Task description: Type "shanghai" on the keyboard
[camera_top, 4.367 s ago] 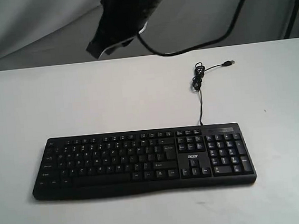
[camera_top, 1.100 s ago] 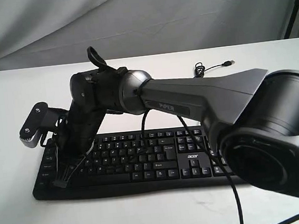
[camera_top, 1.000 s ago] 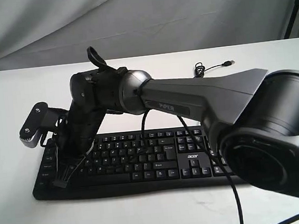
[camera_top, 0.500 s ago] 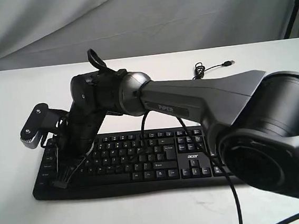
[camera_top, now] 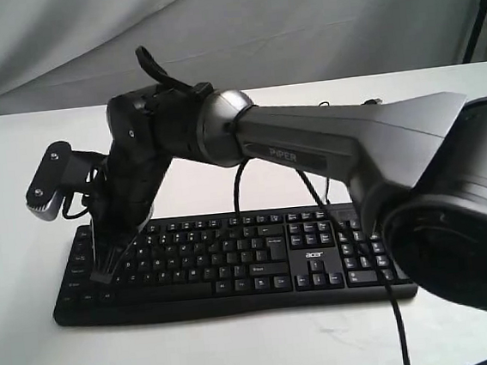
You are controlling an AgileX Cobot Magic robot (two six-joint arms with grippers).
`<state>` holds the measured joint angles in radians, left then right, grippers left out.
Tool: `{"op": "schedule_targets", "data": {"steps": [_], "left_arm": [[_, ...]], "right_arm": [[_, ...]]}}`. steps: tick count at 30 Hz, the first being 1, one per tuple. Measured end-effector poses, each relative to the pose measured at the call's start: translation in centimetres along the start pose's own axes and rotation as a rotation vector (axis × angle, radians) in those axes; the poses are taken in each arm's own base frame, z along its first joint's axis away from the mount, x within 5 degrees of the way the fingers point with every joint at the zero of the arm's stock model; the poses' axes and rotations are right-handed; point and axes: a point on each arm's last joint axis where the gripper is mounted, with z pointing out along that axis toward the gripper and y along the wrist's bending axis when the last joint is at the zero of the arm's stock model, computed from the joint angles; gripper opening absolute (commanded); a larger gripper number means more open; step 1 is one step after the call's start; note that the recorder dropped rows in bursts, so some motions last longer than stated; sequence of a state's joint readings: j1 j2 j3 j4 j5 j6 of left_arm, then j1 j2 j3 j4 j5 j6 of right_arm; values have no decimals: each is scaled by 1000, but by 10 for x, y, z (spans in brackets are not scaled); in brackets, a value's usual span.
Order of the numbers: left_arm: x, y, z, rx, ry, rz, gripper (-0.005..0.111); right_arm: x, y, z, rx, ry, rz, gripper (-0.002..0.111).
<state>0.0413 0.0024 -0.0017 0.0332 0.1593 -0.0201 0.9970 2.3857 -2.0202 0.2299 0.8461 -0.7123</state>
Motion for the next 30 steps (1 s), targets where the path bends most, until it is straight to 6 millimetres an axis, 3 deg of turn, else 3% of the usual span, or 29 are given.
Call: {"op": "schedule_targets", "data": {"steps": [11, 19, 25, 30], "left_arm": [[0, 0, 0, 0, 0, 0, 0], [0, 0, 0, 0, 0, 0, 0], [0, 0, 0, 0, 0, 0, 0], [0, 0, 0, 0, 0, 0, 0]], "right_arm": [[10, 2, -15, 5, 127, 55, 0], [38, 15, -28, 60, 28, 95, 0], [60, 11, -27, 60, 9, 160, 0], [61, 10, -26, 58, 2, 171, 0]]}}
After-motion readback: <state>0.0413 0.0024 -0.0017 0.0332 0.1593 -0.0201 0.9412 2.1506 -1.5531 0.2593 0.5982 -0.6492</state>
